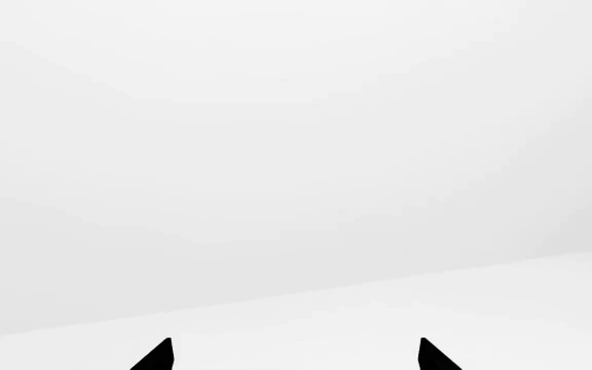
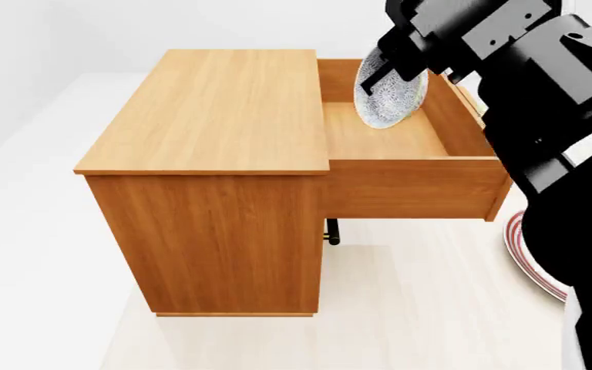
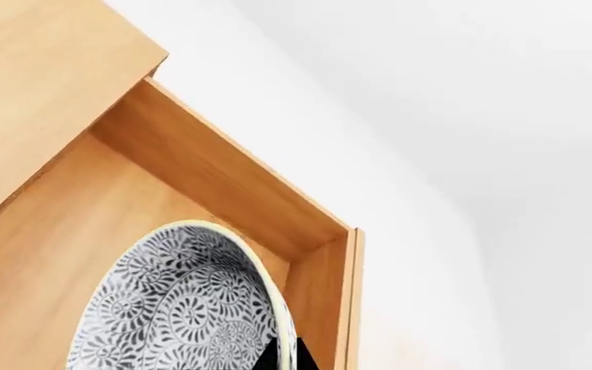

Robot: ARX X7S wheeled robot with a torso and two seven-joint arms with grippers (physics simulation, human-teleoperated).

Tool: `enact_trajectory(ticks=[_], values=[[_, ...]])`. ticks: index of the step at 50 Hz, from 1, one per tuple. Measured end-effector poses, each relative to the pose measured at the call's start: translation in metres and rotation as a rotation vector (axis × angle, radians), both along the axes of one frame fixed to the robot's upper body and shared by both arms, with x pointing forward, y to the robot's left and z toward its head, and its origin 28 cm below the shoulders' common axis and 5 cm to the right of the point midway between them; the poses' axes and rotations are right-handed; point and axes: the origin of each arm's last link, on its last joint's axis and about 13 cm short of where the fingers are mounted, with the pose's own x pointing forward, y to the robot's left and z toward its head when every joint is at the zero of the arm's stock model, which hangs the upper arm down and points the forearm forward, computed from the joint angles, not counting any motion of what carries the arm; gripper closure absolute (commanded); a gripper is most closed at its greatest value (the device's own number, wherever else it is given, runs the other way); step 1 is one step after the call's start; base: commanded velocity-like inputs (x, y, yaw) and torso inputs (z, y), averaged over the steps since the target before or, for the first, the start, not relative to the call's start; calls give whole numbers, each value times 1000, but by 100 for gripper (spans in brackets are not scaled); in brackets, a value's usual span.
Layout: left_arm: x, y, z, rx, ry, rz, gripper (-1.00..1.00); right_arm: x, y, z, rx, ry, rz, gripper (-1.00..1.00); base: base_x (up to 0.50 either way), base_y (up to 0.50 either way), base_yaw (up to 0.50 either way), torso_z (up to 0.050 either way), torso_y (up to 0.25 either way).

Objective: Open the top drawer of the cabinet and put the bowl in it.

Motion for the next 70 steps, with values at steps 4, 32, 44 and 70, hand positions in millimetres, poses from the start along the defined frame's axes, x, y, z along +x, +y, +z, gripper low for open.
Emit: enact_trajectory(ticks=[4, 32, 44, 70], values=[[0, 0, 0, -1, -2, -1, -100, 2, -1, -8, 15, 21, -12, 100, 0, 0, 0, 0, 0], [0, 0, -1, 3, -3, -6, -100, 5, -11, -23, 344, 35, -90, 100, 0, 0, 0, 0, 0], [0, -1, -2, 4, -5, -7, -100, 7, -14, -34, 477, 51, -118, 100, 0, 0, 0, 0, 0], [-1, 0, -4, 5, -11, -11, -100, 8, -18, -54, 566, 107, -157, 100, 0, 0, 0, 0, 0]])
